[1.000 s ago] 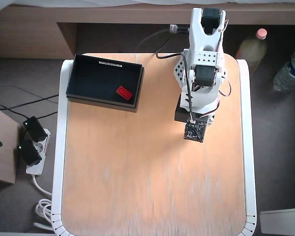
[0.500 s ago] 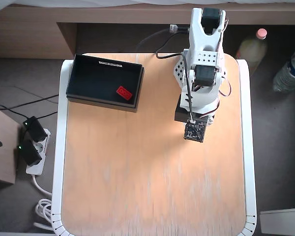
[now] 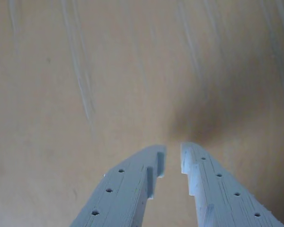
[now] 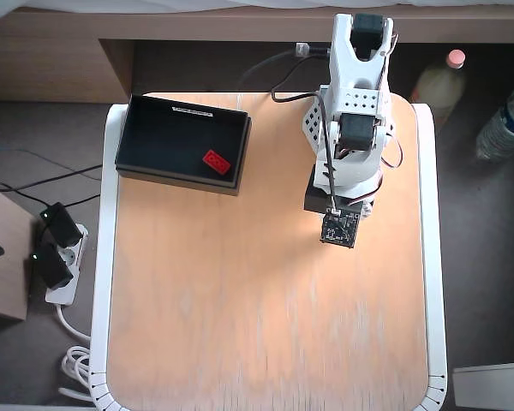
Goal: Grasp a lego block and put it in the bin.
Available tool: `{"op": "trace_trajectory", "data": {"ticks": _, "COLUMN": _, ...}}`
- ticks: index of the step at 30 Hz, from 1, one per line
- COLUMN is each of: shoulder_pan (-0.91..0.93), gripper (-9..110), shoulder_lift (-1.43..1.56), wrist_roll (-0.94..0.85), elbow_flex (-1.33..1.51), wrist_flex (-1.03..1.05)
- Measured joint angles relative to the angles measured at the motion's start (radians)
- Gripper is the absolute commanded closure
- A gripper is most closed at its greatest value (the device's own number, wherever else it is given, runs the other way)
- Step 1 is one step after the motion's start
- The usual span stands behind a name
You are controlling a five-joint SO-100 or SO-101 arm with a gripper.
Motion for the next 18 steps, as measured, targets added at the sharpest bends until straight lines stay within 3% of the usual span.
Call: {"op": "trace_trajectory", "data": {"ticks": 18, "shoulder_pan": 0.0, "gripper": 101, "shoulder_lift": 0.0, "wrist_roll": 0.012, "elbow_flex": 0.0, "wrist_flex": 0.0}}
